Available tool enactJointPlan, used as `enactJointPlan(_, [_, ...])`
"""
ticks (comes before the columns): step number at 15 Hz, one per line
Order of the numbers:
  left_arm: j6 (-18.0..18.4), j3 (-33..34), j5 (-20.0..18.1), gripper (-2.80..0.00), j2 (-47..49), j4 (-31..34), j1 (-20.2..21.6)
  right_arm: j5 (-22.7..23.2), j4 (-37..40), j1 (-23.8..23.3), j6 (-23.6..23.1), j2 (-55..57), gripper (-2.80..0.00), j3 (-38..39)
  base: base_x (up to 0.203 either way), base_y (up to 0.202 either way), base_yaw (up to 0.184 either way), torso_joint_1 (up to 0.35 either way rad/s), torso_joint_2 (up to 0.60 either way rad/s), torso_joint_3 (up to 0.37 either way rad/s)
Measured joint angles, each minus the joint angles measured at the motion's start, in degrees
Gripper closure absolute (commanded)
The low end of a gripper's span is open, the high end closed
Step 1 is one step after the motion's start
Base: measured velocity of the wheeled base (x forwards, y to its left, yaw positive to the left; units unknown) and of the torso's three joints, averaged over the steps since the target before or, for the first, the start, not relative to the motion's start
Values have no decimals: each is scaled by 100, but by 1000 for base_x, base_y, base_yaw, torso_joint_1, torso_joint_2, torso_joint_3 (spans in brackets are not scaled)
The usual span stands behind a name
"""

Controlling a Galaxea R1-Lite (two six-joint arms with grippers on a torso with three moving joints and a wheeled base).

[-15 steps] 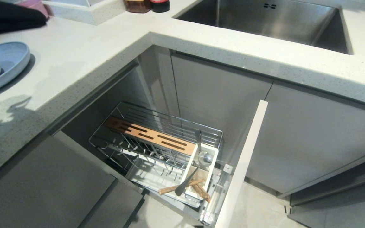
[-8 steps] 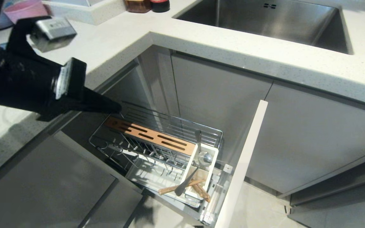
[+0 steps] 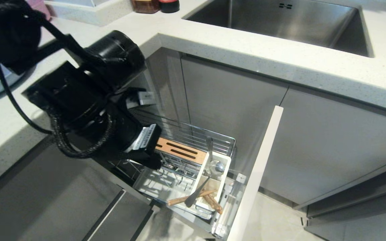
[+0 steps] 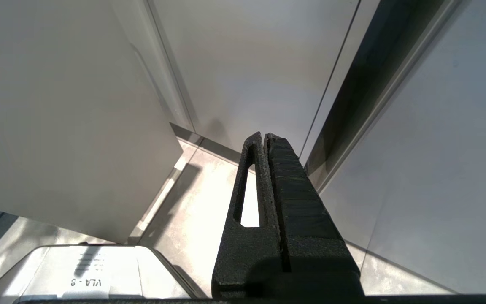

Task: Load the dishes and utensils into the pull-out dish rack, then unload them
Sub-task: Take the chopsticks out of the cupboard

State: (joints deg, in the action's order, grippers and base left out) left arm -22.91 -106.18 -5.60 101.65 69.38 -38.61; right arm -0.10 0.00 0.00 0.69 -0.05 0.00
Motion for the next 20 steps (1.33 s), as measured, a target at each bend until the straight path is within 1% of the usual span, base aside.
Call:
enactJointPlan(3, [-21, -13, -66, 0, 306, 34, -170, 0, 0, 0, -1, 0, 0, 0, 0, 0, 0, 0, 0, 0])
enactJointPlan(5, [-29, -23, -71, 0, 483, 214, -294, 0, 0, 0, 1, 0, 0, 0, 0, 0, 0, 0, 0, 0])
enactJointPlan(7, [-19, -35, -72, 0, 686, 306, -340, 0, 0, 0, -1, 0, 0, 0, 0, 0, 0, 0, 0, 0])
enactJointPlan(9, [70, -43, -82, 0, 868, 325, -334, 0, 0, 0, -1, 0, 0, 0, 0, 0, 0, 0, 0, 0])
enactJointPlan(10, [166, -43, -112, -280, 944, 363, -299, 0, 0, 0, 1, 0, 0, 0, 0, 0, 0, 0, 0, 0])
enactJointPlan(13, [212, -175, -264, -280, 1134, 477, -227, 0, 0, 0, 1, 0, 0, 0, 0, 0, 0, 0, 0, 0])
enactJointPlan(16, [229, -272, -305, -280, 1321, 628, -177, 0, 0, 0, 1, 0, 0, 0, 0, 0, 0, 0, 0, 0])
enactJointPlan(18, [357, -324, -365, -280, 1480, 746, -94, 0, 0, 0, 1, 0, 0, 0, 0, 0, 0, 0, 0, 0])
enactJointPlan(20, [524, -335, -545, -280, 1618, 772, -1, 0, 0, 0, 1, 0, 0, 0, 0, 0, 0, 0, 0, 0])
